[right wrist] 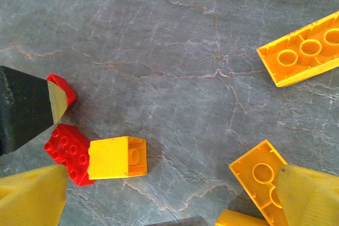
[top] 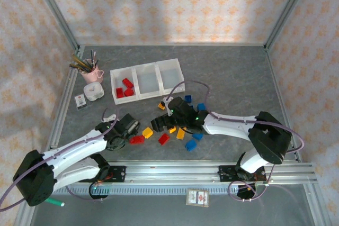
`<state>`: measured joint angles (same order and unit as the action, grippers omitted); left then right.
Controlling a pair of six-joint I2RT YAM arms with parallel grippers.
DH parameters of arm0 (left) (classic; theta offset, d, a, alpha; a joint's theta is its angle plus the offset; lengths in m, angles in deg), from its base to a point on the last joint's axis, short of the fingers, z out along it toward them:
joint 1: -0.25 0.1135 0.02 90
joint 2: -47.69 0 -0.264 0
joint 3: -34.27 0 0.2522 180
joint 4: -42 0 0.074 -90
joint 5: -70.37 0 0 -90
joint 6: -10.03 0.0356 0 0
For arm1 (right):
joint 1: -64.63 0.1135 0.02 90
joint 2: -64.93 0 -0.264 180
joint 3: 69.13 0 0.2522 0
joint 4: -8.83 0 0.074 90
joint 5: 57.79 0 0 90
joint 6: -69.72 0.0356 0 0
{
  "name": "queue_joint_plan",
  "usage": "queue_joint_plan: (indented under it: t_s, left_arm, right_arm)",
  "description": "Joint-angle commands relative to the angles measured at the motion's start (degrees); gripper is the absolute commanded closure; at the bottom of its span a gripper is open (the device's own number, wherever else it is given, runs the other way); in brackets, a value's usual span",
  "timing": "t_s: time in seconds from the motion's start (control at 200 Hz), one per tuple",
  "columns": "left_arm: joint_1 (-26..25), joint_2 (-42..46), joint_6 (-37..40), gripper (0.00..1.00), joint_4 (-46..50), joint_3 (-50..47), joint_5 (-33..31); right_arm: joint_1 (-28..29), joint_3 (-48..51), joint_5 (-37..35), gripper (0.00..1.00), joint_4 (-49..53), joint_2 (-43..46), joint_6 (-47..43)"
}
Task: Sort the legos into containers by color
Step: Pick up the lego from the bottom-left of the table, then place the lego in the container.
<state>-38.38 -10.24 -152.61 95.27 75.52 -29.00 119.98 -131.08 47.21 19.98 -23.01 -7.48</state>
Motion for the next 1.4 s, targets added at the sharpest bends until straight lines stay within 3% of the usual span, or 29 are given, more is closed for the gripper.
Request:
queue_joint_plan:
  t_s: [0.0, 0.15, 0.536, 0.891, 1.011, 1.211, 1.396]
  left_arm:
    - [-0.3, -2.7, 0.2, 0.20, -8.2, -0.9, 0.7]
    - [-0.2, -6.8, 1.5, 0.25, -8.4, 1.1, -3.6]
    - [1.6, -11.1, 4.8, 0.43, -11.9, 1.3, -4.5]
    - [1.8, -8.0, 6.1, 0.64, -10.0, 1.5, -6.3]
    - [2.2, -5.9, 7.8, 0.65, -8.2, 3.7, -7.6]
    - [6.2, -4.9, 16.3, 0.65, -6.9, 11.9, -10.8]
    - [13.8, -12.6, 27.9, 0.65, -11.6, 22.4, -11.0]
  right_arm:
    - [0.3, -0.5, -2.5, 0.00, -0.1, -0.6, -0.6]
    - [0.3, -0.8, -2.8, 0.00, 0.0, -0.7, -0.6]
    - [0.3, -1.6, -3.7, 0.00, 0.9, -1.1, -0.8]
    - [0.1, -1.7, -3.0, 0.00, 0.7, 0.2, 0.4]
    - [-0.7, -1.9, -2.3, 0.00, 0.7, 2.1, 1.4]
    - [-4.2, -2.7, -2.2, 0.00, 0.9, 4.0, 4.0]
    - [-7.6, -4.5, -2.7, 0.00, -0.1, 3.1, 6.0]
